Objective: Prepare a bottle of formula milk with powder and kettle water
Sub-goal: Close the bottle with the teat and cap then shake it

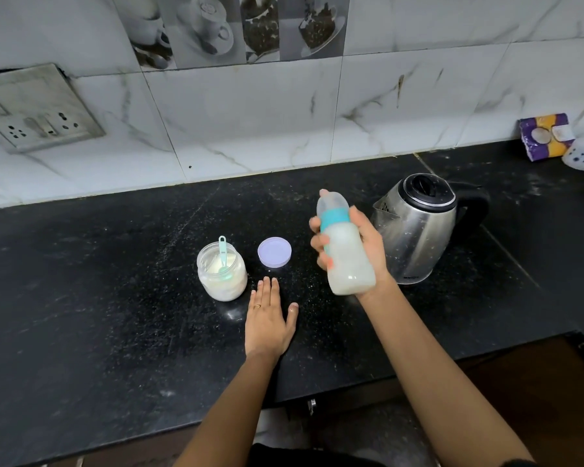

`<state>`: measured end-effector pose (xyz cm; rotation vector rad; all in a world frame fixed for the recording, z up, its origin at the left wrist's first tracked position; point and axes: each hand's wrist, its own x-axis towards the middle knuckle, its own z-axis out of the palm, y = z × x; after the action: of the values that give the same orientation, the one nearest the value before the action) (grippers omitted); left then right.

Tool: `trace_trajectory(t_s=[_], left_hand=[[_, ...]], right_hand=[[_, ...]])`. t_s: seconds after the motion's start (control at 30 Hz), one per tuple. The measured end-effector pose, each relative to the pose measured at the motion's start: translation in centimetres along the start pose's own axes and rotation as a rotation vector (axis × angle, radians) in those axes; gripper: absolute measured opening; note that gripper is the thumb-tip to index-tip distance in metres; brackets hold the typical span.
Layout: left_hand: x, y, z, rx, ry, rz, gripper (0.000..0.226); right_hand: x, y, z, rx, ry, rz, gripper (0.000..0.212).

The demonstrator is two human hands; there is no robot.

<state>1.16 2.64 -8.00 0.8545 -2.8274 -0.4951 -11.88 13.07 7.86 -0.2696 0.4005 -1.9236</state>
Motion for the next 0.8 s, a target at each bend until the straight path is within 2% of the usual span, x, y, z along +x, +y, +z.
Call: trace_trajectory(t_s=[0.07, 0.1, 0.2, 0.23, 0.33, 0.37, 0.43, 0.53, 0.63, 0.7, 0.8], left_hand=[[0.1, -0.1, 0.0, 0.000, -0.006, 0.001, 0.072], [0.0, 0.0, 0.0, 0.003, -0.009, 0.002, 0.074], [-0.1, 0.0, 0.0, 0.003, 0.000, 0.005, 0.085], [0.0, 0.0, 0.0, -0.001, 0.001, 0.006, 0.085], [-0.1, 0.0, -0.1, -0.007, 0.003, 0.005, 0.085], [0.0, 0.0, -0.1, -0.008, 0.003, 0.004, 0.085], [0.0, 0.1, -0.1, -0.009, 0.001, 0.001, 0.084], [-0.1, 0.1, -0.2, -0.004, -0.006, 0.000, 0.073], [-0.1, 0.2, -0.3, -0.019, 0.007, 0.000, 0.068], [0.0, 0.2, -0.3, -0.016, 0.007, 0.004, 0.068], [-0.1, 0.2, -0.2, -0.023, 0.009, 0.004, 0.068]], right_hand=[[-0.4, 0.0, 0.2, -0.102, -0.072, -0.025, 0.056], [-0.1, -0.1, 0.5, -0.093, -0.055, -0.035, 0.055], [0.6, -0.3, 0.6, 0.081, 0.162, -0.095, 0.048], [0.6, -0.3, 0.5, 0.059, 0.184, -0.091, 0.047], [0.2, 0.0, 0.1, -0.196, 0.069, -0.042, 0.064], [0.2, 0.1, 0.2, -0.216, 0.042, -0.054, 0.071], [0.7, 0.1, 0.4, -0.093, 0.068, -0.087, 0.079], [1.0, 0.1, 0.3, 0.059, 0.110, -0.100, 0.067], [0.9, 0.1, 0.4, -0.078, 0.047, -0.116, 0.046], [1.2, -0.1, 0.8, -0.086, 0.071, -0.148, 0.037], [1.3, -0.4, 1.4, -0.074, 0.123, -0.139, 0.043]])
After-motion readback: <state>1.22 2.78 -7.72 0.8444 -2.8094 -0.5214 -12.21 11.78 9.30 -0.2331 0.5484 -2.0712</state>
